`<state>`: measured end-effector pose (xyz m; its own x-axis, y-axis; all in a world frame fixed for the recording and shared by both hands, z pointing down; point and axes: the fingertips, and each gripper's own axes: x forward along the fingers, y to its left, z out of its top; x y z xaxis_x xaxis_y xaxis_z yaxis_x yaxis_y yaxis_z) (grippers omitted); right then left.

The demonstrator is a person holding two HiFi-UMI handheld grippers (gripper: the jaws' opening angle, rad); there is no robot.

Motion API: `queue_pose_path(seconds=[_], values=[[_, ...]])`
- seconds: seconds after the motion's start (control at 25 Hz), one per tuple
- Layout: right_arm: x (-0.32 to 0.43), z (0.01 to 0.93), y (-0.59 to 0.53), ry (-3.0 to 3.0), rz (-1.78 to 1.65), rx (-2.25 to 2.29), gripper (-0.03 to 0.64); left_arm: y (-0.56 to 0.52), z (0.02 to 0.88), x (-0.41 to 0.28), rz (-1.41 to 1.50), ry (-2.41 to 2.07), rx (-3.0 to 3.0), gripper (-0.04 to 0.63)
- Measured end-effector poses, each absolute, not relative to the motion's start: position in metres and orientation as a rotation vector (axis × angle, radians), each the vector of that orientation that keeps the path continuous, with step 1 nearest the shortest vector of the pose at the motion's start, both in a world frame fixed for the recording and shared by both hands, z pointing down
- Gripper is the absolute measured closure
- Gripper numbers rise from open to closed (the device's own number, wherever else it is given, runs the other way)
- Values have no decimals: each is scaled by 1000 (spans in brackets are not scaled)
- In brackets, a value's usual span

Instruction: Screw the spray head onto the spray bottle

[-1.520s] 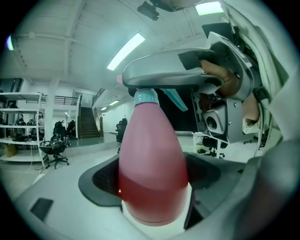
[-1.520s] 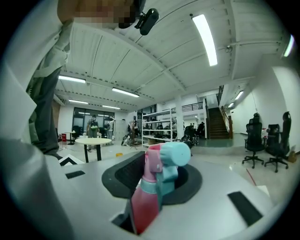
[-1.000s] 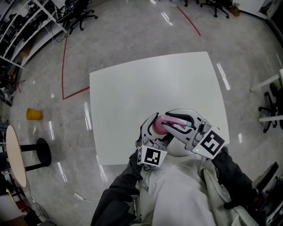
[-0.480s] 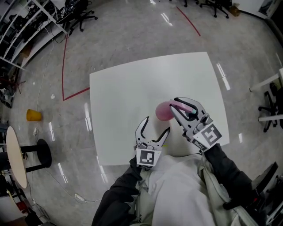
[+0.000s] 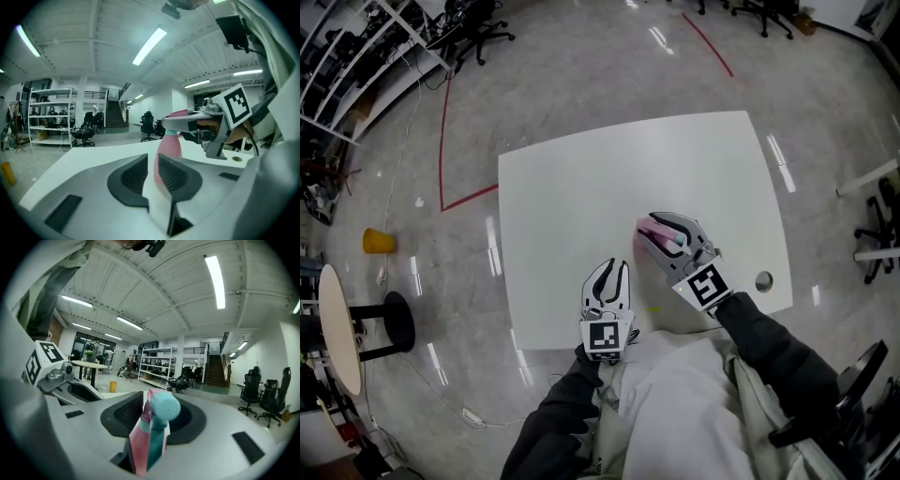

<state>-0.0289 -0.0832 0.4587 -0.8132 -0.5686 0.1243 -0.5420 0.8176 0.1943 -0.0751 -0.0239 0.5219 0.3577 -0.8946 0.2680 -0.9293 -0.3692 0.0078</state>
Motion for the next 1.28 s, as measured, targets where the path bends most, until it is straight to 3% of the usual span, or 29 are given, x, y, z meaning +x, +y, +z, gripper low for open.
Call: queue_pose_path(seconds=[0.08, 0.12, 0.36, 0.52, 0.56, 0.68, 0.88, 1.28], values=[[-29, 455, -77, -2871, -239, 875, 428, -24, 525, -77, 316, -1673, 2435, 577], [-25, 453, -76, -2896, -218, 905, 406, -24, 526, -77, 307, -1674, 2428, 580], [40, 441, -65, -2888, -53, 1166, 402, -24, 528, -81, 260, -1672, 2374, 588], [96, 480, -61, -2716, 43, 1356, 403, -27, 534, -90, 238, -1669, 2324, 588], [101, 494, -58, -2670, 80, 1359, 428, -27, 537, -90, 239, -1664, 2316, 588], [95, 516, -46, -2575, 76, 1309, 621, -25, 541, -84, 260, -1637, 2320, 588], [63, 530, -31, -2599, 112, 1176, 622, -19, 543, -72, 305, -1589, 2355, 588], [69, 551, -29, -2583, 216, 1157, 622, -14, 554, -71, 340, -1572, 2332, 588]])
